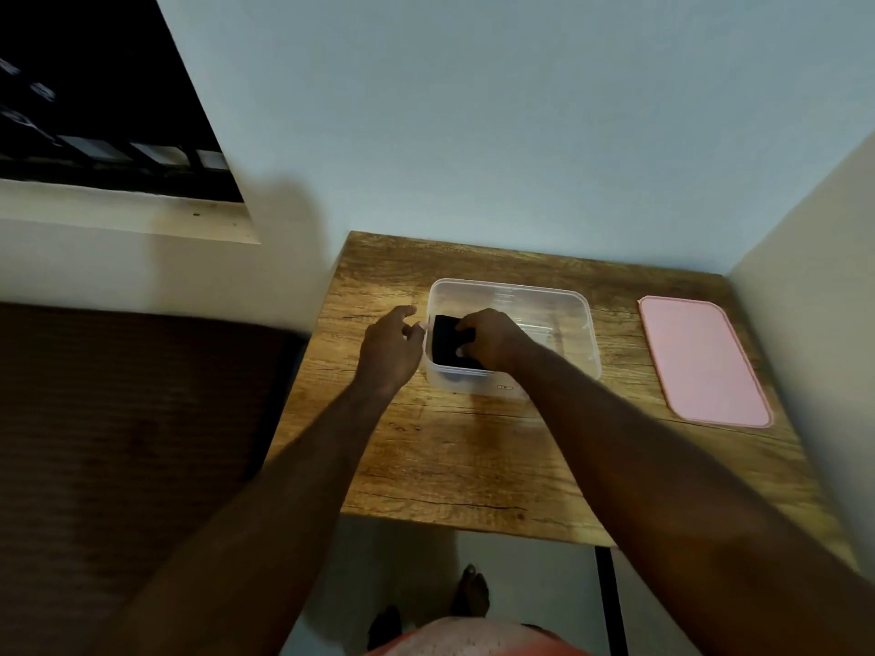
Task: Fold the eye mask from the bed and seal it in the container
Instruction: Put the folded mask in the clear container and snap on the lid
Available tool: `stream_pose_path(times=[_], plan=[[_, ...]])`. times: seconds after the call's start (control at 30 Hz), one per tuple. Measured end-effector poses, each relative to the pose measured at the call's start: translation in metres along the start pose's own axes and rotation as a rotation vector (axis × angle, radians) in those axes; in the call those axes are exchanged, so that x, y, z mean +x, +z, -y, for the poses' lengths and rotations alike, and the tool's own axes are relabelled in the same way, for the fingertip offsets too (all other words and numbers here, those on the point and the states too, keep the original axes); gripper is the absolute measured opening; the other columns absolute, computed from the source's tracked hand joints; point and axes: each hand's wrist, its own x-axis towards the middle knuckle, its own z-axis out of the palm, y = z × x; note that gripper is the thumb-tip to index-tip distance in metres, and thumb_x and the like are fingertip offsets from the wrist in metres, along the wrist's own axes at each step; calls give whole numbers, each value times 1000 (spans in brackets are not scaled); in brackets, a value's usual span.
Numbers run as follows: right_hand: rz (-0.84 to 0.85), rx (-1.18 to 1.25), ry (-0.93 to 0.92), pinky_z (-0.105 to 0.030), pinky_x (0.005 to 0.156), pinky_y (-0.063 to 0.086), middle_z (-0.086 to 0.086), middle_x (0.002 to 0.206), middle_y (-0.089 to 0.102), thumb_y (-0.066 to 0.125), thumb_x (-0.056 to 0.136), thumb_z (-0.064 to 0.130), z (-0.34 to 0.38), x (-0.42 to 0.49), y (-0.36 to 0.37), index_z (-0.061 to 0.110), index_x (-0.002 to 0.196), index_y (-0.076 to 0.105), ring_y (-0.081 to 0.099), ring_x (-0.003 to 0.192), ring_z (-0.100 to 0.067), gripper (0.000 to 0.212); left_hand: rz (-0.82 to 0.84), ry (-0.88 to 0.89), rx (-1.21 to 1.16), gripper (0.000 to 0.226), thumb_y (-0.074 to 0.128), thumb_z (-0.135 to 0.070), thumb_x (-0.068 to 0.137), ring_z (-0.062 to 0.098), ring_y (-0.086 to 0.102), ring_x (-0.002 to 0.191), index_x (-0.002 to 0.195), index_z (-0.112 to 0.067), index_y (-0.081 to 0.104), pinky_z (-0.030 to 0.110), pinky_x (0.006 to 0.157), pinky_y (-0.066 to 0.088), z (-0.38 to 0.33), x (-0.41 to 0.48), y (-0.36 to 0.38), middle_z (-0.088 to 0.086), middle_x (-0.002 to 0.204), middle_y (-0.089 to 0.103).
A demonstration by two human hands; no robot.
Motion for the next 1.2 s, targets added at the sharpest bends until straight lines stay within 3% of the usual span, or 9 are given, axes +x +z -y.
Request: stream_pose_path(times=[0.17, 0.3, 0.43, 0.67, 0.77, 1.0, 1.1, 1.2], plan=[[-202, 81, -4, -29, 90, 46, -9, 121, 66, 67, 91, 19, -12, -14, -6, 12, 117, 69, 60, 110, -24, 28, -171, 152, -12, 29, 59, -21, 92, 22, 60, 106, 120, -12, 63, 37, 86, 52, -15, -4, 1, 7, 116, 64], [-444, 52, -43, -31, 84, 45, -7, 108, 69, 62, 92, 27, -12, -32, -11, 12, 106, 72, 61, 102, -24, 22, -213, 355, -4, 25, 59, -14, 91, 22, 55, 109, 115, -11, 64, 29, 87, 46, -32, -16, 6, 5, 114, 64], [-634, 72, -92, -34, 69, 47, -6, 82, 67, 59, 94, 27, -17, -57, -7, 10, 87, 71, 60, 79, -21, 23, -150, 528, 28, 19, 57, -13, 89, 22, 56, 102, 106, -9, 66, 39, 87, 49, -40, -30, 20, 5, 105, 65], [-893, 107, 30, -27, 58, 32, 0, 66, 62, 62, 92, 28, -55, -125, 1, 11, 71, 66, 51, 62, -14, 27, -101, 662, -125, 14, 56, -17, 92, 17, 56, 84, 88, -9, 67, 34, 73, 46, -62, -59, 56, 3, 87, 65], [-986, 108, 116, -28, 57, 34, 2, 64, 59, 63, 92, 29, -80, -153, -2, 11, 70, 66, 48, 61, -11, 27, -43, 754, -155, 13, 58, -15, 92, 20, 57, 79, 86, -7, 66, 34, 70, 44, -78, -74, 73, 6, 82, 65], [-1030, 79, 351, -38, 70, 50, -1, 81, 69, 62, 90, 29, -163, -197, -7, 13, 83, 69, 62, 77, -19, 19, 121, 894, -170, 19, 56, -21, 95, 17, 57, 78, 88, -8, 67, 28, 68, 41, -106, -100, 116, 4, 82, 67], [-944, 62, 427, -41, 77, 52, -4, 92, 71, 64, 89, 30, -197, -207, -2, 13, 95, 70, 64, 87, -22, 19, 198, 942, -120, 18, 56, -23, 95, 18, 58, 82, 93, -9, 67, 29, 68, 44, -114, -106, 141, 5, 87, 68], [-802, 14, 469, -41, 83, 52, -8, 103, 70, 66, 88, 31, -226, -210, 3, 12, 106, 69, 63, 96, -25, 26, 313, 877, -45, 22, 57, -25, 94, 20, 61, 94, 106, -10, 67, 32, 77, 49, -120, -109, 168, 7, 102, 69]])
